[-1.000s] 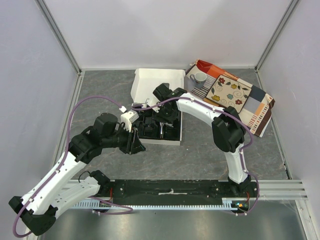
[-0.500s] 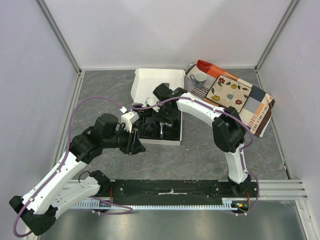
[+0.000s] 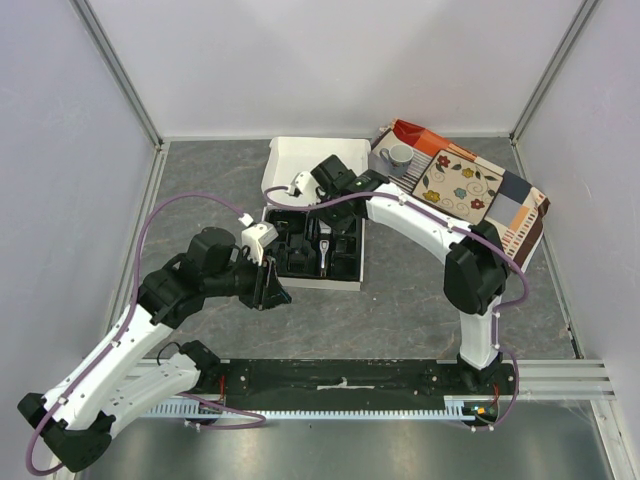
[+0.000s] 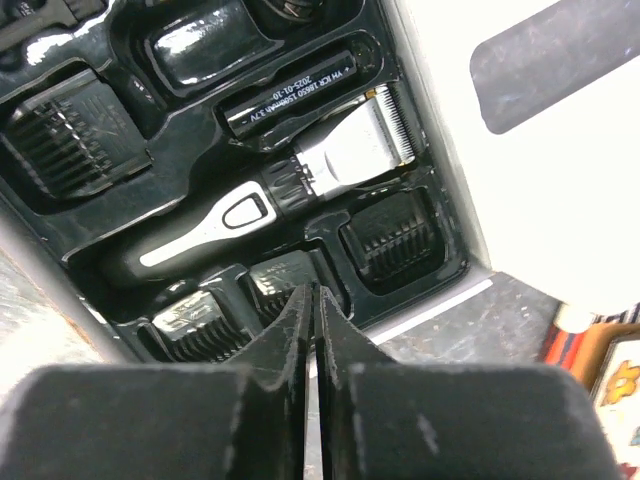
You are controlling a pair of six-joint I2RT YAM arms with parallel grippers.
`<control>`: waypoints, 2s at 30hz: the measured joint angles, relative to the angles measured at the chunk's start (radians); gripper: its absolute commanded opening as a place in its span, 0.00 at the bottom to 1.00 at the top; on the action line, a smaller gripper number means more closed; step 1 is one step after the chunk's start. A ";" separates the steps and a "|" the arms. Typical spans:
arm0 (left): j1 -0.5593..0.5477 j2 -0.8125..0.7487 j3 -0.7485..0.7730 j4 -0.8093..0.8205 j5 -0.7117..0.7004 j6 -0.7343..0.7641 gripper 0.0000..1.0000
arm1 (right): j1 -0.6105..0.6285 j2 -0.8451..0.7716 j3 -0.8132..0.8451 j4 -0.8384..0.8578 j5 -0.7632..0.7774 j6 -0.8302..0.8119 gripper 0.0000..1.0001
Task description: Sort the hair-cutting tools
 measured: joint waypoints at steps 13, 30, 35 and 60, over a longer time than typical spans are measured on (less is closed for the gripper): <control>0.000 -0.001 0.000 0.000 0.000 0.000 0.39 | 0.000 0.023 -0.087 0.041 0.024 0.095 0.00; 0.000 0.000 0.000 0.000 0.000 0.000 0.39 | 0.000 0.040 -0.178 0.118 0.043 0.111 0.00; 0.000 0.002 0.000 0.000 0.000 0.000 0.39 | 0.000 0.039 -0.178 0.119 0.047 0.111 0.00; 0.000 0.000 0.000 0.000 0.000 -0.011 0.39 | 0.000 -0.043 -0.166 0.114 0.110 0.152 0.00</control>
